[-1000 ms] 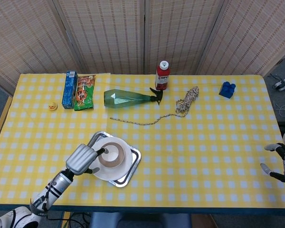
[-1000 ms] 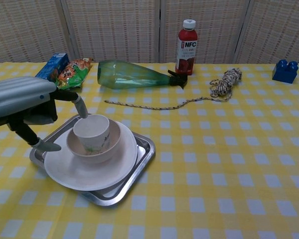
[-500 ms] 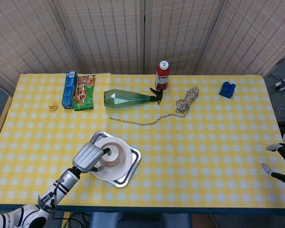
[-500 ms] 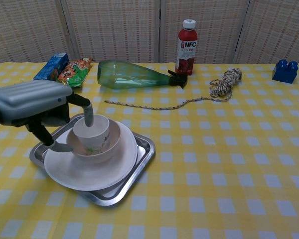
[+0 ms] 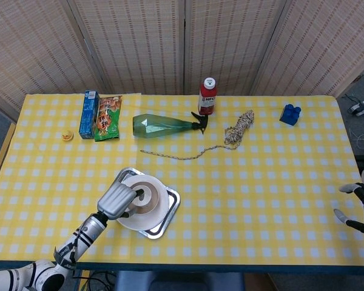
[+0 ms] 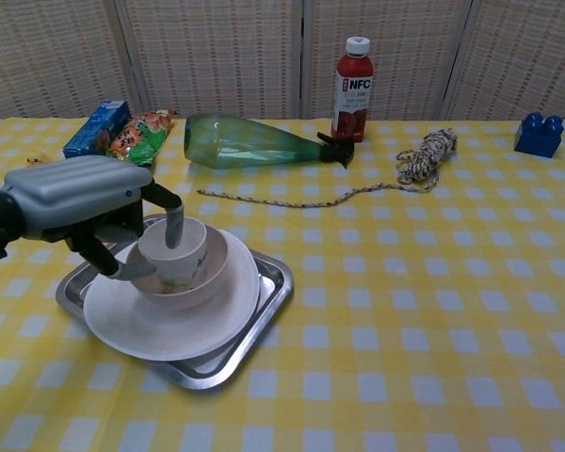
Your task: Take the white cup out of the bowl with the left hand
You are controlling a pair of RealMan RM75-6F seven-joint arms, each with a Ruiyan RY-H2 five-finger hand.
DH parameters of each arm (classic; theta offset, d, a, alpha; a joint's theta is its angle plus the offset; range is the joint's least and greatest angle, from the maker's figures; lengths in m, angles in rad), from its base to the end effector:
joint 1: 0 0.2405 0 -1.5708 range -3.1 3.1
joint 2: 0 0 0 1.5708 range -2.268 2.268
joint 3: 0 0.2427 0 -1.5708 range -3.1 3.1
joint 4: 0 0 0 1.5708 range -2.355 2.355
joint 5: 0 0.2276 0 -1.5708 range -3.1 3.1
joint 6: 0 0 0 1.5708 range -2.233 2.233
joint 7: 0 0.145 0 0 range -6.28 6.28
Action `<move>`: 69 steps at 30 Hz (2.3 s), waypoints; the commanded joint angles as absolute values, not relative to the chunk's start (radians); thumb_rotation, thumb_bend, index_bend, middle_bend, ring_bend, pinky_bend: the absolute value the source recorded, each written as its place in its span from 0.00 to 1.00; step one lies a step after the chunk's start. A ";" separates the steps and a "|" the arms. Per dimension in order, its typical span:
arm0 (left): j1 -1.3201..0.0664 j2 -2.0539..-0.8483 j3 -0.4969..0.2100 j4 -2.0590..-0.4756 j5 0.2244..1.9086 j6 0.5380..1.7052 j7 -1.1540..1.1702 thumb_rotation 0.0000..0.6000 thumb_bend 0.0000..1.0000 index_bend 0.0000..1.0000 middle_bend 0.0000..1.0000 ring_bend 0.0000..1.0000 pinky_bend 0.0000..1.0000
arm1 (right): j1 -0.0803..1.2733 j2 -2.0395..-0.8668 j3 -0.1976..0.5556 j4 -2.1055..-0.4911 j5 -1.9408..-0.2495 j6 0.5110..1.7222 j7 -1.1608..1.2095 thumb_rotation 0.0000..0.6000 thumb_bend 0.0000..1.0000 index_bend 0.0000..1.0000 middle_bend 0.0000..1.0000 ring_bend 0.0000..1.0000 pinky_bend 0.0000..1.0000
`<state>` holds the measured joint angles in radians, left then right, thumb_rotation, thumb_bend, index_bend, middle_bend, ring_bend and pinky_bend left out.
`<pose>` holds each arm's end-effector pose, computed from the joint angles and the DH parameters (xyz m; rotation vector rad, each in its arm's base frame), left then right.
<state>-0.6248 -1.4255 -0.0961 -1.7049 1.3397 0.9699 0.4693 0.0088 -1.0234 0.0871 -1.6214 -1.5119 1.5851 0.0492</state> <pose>-0.1331 0.2756 -0.0211 -2.0793 -0.7590 -0.9019 -0.3138 -0.1666 0.1841 1.2926 -0.8071 0.9187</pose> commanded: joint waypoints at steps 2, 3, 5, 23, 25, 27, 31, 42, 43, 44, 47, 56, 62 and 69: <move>-0.631 -1.427 -0.093 -1.703 1.327 0.971 0.479 1.00 0.32 0.59 1.00 1.00 1.00 | 0.009 -1.023 0.088 -1.621 -1.512 1.584 0.051 1.00 0.03 0.42 0.44 0.43 0.62; -0.632 -1.428 -0.093 -1.702 1.325 0.971 0.480 1.00 0.32 0.60 1.00 1.00 1.00 | 0.009 -1.023 0.088 -1.621 -1.512 1.583 0.052 1.00 0.03 0.42 0.44 0.43 0.62; -0.635 -1.430 -0.091 -1.699 1.322 0.972 0.481 1.00 0.32 0.60 1.00 1.00 1.00 | 0.010 -1.023 0.088 -1.620 -1.512 1.583 0.053 1.00 0.03 0.42 0.44 0.43 0.62; -0.645 -1.451 -0.073 -1.652 1.340 0.990 0.419 1.00 0.39 0.71 1.00 1.00 1.00 | 0.009 -1.022 0.089 -1.619 -1.512 1.582 0.059 1.00 0.04 0.42 0.44 0.43 0.62; -0.646 -1.450 -0.071 -1.652 1.344 0.989 0.411 1.00 0.40 0.72 1.00 1.00 1.00 | 0.009 -1.022 0.089 -1.619 -1.511 1.581 0.059 1.00 0.04 0.42 0.44 0.43 0.62; -0.647 -1.447 -0.068 -1.650 1.349 0.990 0.404 1.00 0.41 0.72 1.00 1.00 1.00 | 0.010 -1.022 0.089 -1.618 -1.510 1.580 0.059 1.00 0.03 0.42 0.44 0.43 0.62; -0.649 -1.444 -0.065 -1.648 1.354 0.991 0.392 1.00 0.43 0.72 1.00 1.00 1.00 | 0.010 -1.023 0.090 -1.619 -1.509 1.578 0.057 1.00 0.04 0.42 0.44 0.43 0.62; -0.653 -1.388 -0.077 -1.729 1.355 1.017 0.437 1.00 0.43 0.72 1.00 1.00 1.00 | 0.013 -1.022 0.092 -1.617 -1.501 1.569 0.063 1.00 0.04 0.42 0.44 0.43 0.62; -0.655 -1.380 -0.082 -1.741 1.352 1.020 0.446 1.00 0.43 0.72 1.00 1.00 1.00 | 0.013 -1.021 0.093 -1.616 -1.500 1.569 0.064 1.00 0.04 0.42 0.44 0.43 0.62; -0.659 -1.372 -0.089 -1.757 1.346 1.023 0.460 1.00 0.43 0.72 1.00 1.00 1.00 | 0.013 -1.021 0.093 -1.616 -1.500 1.569 0.066 1.00 0.04 0.42 0.44 0.43 0.62; -0.672 -1.357 -0.110 -1.792 1.323 1.025 0.492 1.00 0.43 0.72 1.00 1.00 1.00 | 0.011 -1.019 0.095 -1.615 -1.498 1.573 0.075 1.00 0.04 0.42 0.44 0.43 0.62; -0.740 -1.379 -0.164 -1.827 1.221 0.994 0.602 1.00 0.43 0.72 1.00 1.00 1.00 | 0.005 -1.014 0.092 -1.615 -1.512 1.587 0.089 1.00 0.04 0.42 0.44 0.43 0.62; -0.820 -1.446 -0.202 -1.757 1.078 0.940 0.671 1.00 0.43 0.72 1.00 1.00 1.00 | 0.002 -1.009 0.091 -1.613 -1.514 1.591 0.102 1.00 0.04 0.42 0.44 0.43 0.62; -0.895 -1.530 -0.211 -1.666 0.979 0.937 0.755 1.00 0.43 0.72 1.00 1.00 1.00 | 0.002 -1.005 0.095 -1.608 -1.507 1.588 0.118 1.00 0.04 0.42 0.44 0.43 0.62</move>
